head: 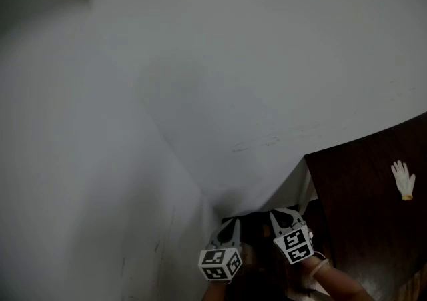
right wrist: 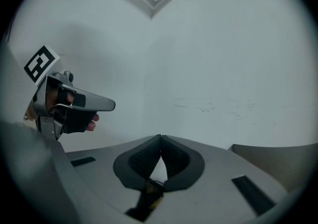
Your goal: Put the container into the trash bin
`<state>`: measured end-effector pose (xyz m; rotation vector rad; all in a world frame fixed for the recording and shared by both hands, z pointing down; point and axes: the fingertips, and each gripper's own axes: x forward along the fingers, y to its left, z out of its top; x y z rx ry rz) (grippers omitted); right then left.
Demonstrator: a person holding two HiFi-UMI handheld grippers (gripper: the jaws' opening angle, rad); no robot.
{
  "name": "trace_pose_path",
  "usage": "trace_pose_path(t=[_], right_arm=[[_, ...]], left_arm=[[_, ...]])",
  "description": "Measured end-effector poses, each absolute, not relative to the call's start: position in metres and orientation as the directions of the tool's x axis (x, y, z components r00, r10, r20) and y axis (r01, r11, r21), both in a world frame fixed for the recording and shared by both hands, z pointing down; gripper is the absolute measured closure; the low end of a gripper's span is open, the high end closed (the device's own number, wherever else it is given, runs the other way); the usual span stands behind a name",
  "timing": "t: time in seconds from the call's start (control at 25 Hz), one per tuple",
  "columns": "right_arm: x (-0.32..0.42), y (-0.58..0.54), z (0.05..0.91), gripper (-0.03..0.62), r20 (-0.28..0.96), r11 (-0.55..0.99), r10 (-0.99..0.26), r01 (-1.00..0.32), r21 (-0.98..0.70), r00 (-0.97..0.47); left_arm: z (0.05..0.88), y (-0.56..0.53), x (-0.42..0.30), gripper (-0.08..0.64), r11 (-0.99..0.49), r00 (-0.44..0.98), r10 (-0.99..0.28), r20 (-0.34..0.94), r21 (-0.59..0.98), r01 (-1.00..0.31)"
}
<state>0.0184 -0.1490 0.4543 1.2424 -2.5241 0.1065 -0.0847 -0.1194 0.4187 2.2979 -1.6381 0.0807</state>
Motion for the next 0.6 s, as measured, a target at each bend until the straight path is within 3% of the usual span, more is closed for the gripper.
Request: trace_pose_path(t=[0.6], right_arm=[[0.031, -0.105, 0.374, 0.585, 0.201, 0.613, -0.781, -0.787, 0.072, -0.591]], left_arm=[[0.358, -0.079, -0.077, 0.540, -0.315, 0.352, -0.917, 0.185, 0.203, -0.927]])
